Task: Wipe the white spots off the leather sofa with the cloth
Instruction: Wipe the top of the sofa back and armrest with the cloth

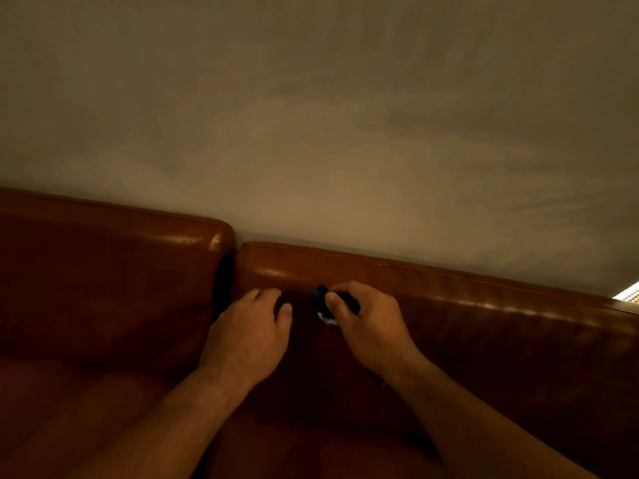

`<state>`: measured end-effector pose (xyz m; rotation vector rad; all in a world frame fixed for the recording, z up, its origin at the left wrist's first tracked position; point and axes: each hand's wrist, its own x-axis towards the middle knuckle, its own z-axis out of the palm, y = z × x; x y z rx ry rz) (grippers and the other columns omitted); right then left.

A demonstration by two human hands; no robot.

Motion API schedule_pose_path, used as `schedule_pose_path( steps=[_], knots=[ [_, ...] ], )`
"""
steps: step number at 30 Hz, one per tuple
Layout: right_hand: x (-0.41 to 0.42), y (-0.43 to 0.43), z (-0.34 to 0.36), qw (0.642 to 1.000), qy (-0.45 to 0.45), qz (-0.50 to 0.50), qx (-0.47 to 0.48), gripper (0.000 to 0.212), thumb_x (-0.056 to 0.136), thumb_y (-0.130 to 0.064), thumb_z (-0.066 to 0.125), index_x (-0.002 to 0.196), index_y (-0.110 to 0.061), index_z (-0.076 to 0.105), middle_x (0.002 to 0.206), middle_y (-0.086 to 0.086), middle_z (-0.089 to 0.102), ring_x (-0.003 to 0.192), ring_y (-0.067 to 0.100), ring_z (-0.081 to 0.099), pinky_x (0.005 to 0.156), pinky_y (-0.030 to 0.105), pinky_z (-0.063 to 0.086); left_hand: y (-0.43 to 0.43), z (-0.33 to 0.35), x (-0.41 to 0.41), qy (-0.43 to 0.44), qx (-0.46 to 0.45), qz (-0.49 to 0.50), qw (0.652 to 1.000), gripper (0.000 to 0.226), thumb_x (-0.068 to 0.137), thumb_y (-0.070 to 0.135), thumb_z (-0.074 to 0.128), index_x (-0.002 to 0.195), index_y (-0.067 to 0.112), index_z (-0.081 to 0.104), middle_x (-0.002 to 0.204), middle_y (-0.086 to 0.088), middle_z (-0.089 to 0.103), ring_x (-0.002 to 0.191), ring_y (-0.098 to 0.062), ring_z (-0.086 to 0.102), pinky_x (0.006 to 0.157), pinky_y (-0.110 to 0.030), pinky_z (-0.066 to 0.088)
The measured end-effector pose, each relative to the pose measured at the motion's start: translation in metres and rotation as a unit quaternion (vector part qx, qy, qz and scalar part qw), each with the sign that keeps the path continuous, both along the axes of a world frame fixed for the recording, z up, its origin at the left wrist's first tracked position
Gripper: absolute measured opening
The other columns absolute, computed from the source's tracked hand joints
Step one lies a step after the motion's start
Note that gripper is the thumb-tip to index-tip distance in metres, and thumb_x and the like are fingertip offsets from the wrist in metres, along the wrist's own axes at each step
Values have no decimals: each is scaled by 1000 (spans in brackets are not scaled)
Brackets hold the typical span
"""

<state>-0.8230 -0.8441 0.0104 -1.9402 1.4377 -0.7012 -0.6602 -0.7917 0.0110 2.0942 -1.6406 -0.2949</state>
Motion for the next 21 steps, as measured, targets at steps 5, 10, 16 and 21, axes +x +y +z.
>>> schedule_pose_path(
  steps=[5, 10, 16, 21],
  knots=[
    [-1, 22, -15, 998, 34, 19, 43, 20, 95, -41, 48, 105, -32, 62, 97, -7, 61, 73, 10, 58, 59, 25, 44, 14, -1, 3, -7, 4, -7, 1000, 42, 97, 43, 38, 134, 25, 47, 130, 4, 53, 113, -17, 55, 87, -30, 45],
    [1, 44, -23, 997, 37, 28, 60, 18, 95, -38, 48, 105, -31, 62, 98, -7, 61, 73, 10, 58, 60, 24, 44, 40, -7, 7, -4, 16, 0, 1000, 42, 98, 42, 37, 134, 24, 47, 130, 4, 53, 112, -16, 55, 86, -29, 46],
    [25, 72, -4, 996, 29, 74, 27, 20, 95, -38, 48, 105, -29, 63, 96, -8, 62, 75, 8, 59, 59, 22, 43, 87, 4, 21, 14, -3, 40, 999, 40, 98, 41, 38, 132, 25, 50, 128, 5, 54, 113, -15, 55, 91, -30, 46],
    [45, 111, 22, 990, -24, 136, -1, 28, 98, -31, 41, 92, -23, 68, 83, -8, 66, 71, 7, 60, 61, 23, 48, 136, 25, 32, 94, -29, 64, 993, 36, 97, 38, 43, 126, 23, 57, 121, 5, 61, 108, -11, 57, 90, -26, 46]
  ],
)
